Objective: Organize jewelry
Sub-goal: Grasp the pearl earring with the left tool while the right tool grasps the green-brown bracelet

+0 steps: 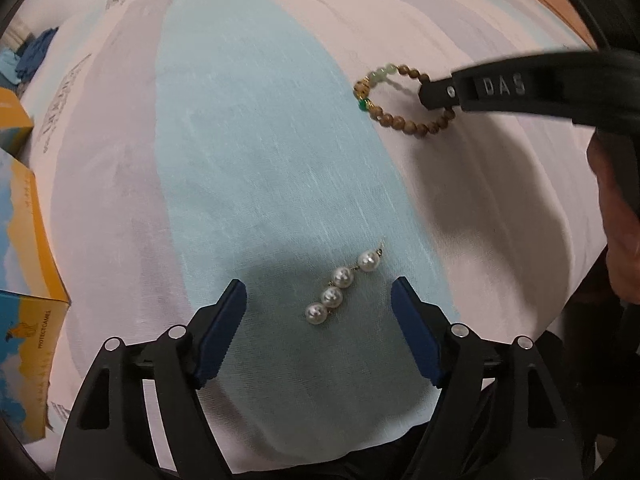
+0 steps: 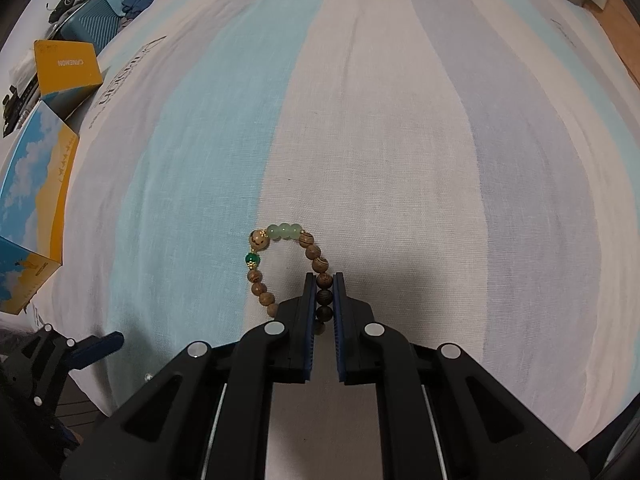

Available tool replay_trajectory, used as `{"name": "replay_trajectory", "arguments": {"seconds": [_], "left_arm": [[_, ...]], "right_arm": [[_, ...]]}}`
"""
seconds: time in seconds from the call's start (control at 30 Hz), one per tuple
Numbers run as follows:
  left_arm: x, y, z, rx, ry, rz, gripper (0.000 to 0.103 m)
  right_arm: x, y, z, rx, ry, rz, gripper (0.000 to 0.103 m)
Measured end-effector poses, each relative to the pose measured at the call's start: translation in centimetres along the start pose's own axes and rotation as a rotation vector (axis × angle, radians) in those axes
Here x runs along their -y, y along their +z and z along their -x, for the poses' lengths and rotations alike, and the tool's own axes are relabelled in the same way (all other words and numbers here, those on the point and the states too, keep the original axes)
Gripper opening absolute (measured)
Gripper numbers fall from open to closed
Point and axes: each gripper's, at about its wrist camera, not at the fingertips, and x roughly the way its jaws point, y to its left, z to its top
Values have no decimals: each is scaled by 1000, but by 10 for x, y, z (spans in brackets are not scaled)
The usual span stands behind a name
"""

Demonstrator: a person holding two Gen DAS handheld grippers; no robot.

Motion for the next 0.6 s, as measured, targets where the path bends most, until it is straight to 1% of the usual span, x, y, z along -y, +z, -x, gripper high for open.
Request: {"name": "replay_trajectory", "arguments": {"seconds": [0.13, 0.2, 0.37, 0.43, 0.47, 0.5, 0.53, 0.57, 0.6], "left_arm": [[-4, -2, -10, -9, 0, 10, 77], [-4, -3, -12, -8, 1, 11, 76], [-2, -7, -13, -6, -18, 15, 60], [-6, -5, -15, -8, -24, 17, 53], [-7, -5, -15, -11, -28, 17, 51], [-11, 2, -11, -13, -35, 19, 46], [-12, 8, -7, -16, -42, 20, 38], [-12, 9, -7, -17, -48, 19, 33], [-22, 9, -11, -17, -47, 21, 19]], "right_arm": [[-1, -1, 0, 0, 0, 1, 7], [-1, -1, -1, -3, 1, 1, 7], [1, -2, -3, -7, -1, 3, 7], [2, -2, -3, -8, -1, 2, 7], [2, -2, -3, -7, -3, 3, 7], [2, -2, -3, -8, -2, 3, 7], [2, -1, -3, -8, -2, 3, 7], [2, -1, -3, -8, -2, 3, 7], [1, -1, -3, -9, -2, 4, 7]]}}
